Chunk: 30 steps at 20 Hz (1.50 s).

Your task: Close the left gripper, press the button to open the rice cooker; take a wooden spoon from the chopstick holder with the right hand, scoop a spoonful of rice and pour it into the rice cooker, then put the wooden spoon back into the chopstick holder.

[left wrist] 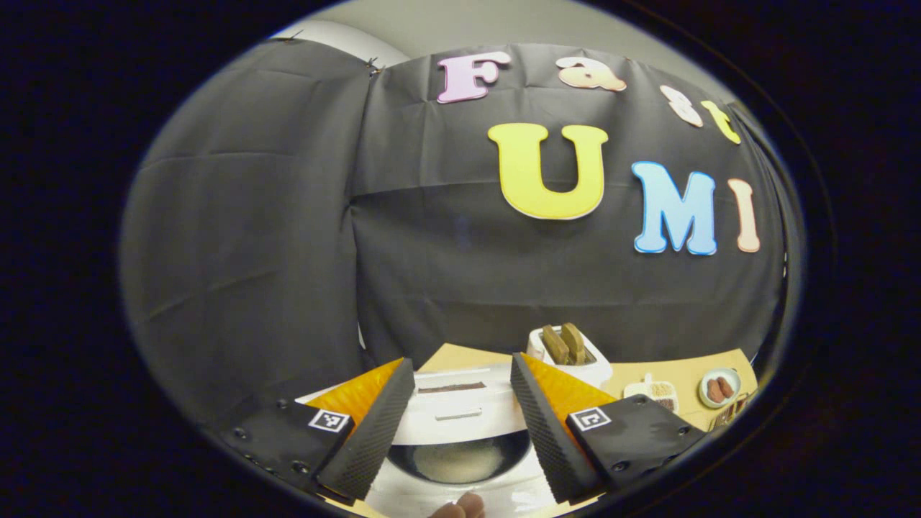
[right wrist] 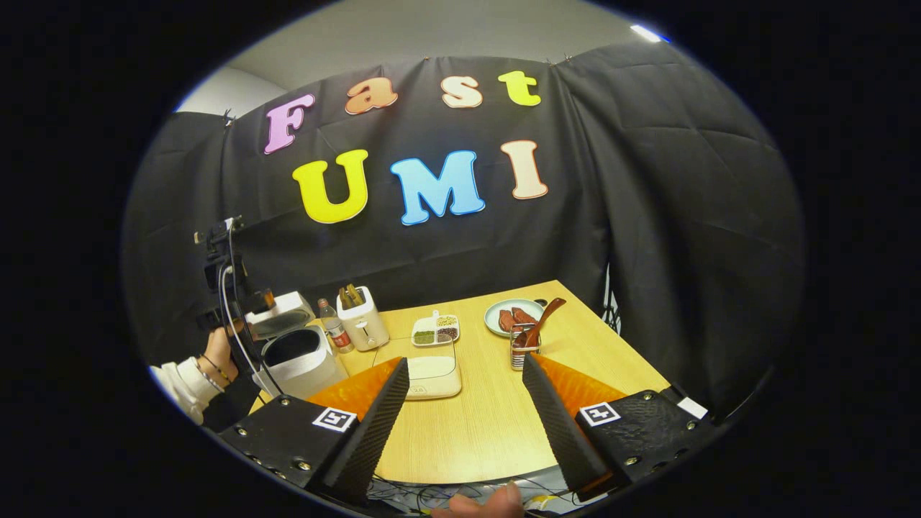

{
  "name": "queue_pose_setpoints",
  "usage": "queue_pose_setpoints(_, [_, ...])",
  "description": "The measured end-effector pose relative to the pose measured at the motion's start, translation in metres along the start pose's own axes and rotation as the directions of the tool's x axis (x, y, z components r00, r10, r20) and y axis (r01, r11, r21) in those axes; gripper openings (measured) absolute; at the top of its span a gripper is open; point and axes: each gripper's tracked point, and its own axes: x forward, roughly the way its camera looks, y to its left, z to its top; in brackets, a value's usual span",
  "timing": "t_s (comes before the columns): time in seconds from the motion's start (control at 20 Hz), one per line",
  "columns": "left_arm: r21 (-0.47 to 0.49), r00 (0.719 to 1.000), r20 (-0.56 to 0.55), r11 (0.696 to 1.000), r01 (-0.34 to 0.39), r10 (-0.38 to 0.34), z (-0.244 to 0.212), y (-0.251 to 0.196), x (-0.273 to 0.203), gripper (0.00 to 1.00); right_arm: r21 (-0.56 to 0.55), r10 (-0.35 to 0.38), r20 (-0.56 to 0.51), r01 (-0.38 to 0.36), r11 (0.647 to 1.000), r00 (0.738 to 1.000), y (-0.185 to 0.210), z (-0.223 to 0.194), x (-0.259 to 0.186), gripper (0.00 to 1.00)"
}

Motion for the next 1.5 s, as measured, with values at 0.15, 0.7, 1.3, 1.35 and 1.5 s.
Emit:
queue_pose_setpoints(0.15, [0.001,0.993,-0.115,1.0,0.026,-0.026,-0.067,-0.008,-0.004,0.96,0.008,-0.006,-0.013,0.006,1.0,1.0,-0.002,-0.007,-0.002,0.96])
queue_pose_setpoints(0.7, [0.021,0.958,-0.286,1.0,0.023,-0.016,-0.13,-0.01,-0.013,0.97,-0.01,0.022,-0.018,-0.022,1.0,1.0,0.006,-0.012,-0.005,0.97])
queue_pose_setpoints(1.3, [-0.085,0.954,0.043,0.95,0.3,-0.297,0.064,-0.101,-0.202,0.97,-0.063,0.08,0.145,-0.071,0.995,0.986,-0.059,0.071,0.02,0.97])
queue_pose_setpoints(1.35, [-0.084,0.943,0.088,0.941,0.329,-0.322,0.089,-0.12,-0.229,0.96,-0.078,0.107,0.167,-0.095,0.992,0.98,-0.067,0.087,0.019,0.96])
queue_pose_setpoints(1.5, [-0.08,0.906,0.215,0.918,0.389,-0.365,0.159,-0.181,-0.319,0.94,-0.1,0.123,0.266,-0.099,0.99,0.956,-0.104,0.148,0.011,0.97])
